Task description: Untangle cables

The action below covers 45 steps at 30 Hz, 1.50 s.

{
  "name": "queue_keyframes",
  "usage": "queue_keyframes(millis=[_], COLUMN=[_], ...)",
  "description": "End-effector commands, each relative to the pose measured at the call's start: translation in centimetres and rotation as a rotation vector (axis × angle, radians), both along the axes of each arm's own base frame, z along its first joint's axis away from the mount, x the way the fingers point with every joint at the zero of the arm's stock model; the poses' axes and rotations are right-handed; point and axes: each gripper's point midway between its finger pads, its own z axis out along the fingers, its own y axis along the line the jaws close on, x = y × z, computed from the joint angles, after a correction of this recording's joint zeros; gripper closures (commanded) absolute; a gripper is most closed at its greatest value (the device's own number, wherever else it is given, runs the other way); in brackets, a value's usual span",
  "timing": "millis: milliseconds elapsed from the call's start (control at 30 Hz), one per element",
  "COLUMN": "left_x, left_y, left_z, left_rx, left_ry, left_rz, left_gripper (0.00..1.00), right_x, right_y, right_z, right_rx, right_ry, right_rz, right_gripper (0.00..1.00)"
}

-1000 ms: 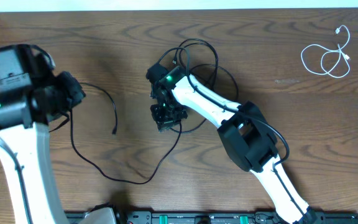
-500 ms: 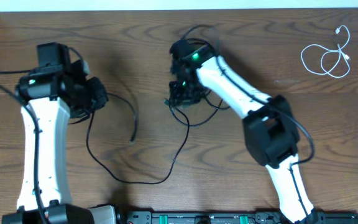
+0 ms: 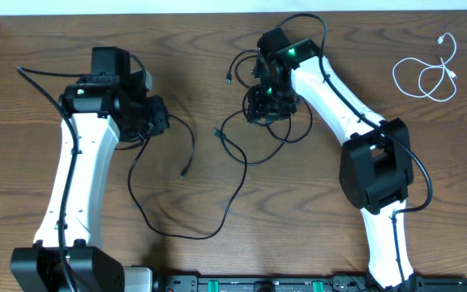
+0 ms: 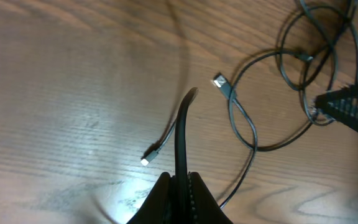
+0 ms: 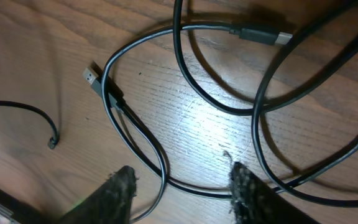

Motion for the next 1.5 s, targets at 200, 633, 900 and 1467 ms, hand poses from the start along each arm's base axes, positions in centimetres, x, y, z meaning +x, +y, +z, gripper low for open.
queue_keyframes(millis=[200,633,900,1467], left_x=[0.39,0.7,0.87,0.82], left_y=[-1.15,-1.15,-1.18,-1.47], left_z=[-0.14,-0.31,-0.38,-0.41], left_rx=[-0.028,-0.028,-0.028,-0.044], left_ry=[-0.009,-0.013,-0.016,-0.004], left_rz=[-0.031,-0.03,-0.031,-0.003], left_gripper=[0.93,0.93,0.93,0.93], right_x=[0.32,0.75,0.77,0.8], right_y=[-0.43,-0.2,-0.19,-0.19], right_z=[0.37,0.44,0.44,0.44], right_rx=[-0.034,-0.024,-0.024,-0.024], right_ry=[-0.042,-0.06,-0.061,-0.062], right_rz=[0.019,0.019,0.019,0.019], right_gripper=[0.45,0.42,0.42,0.41])
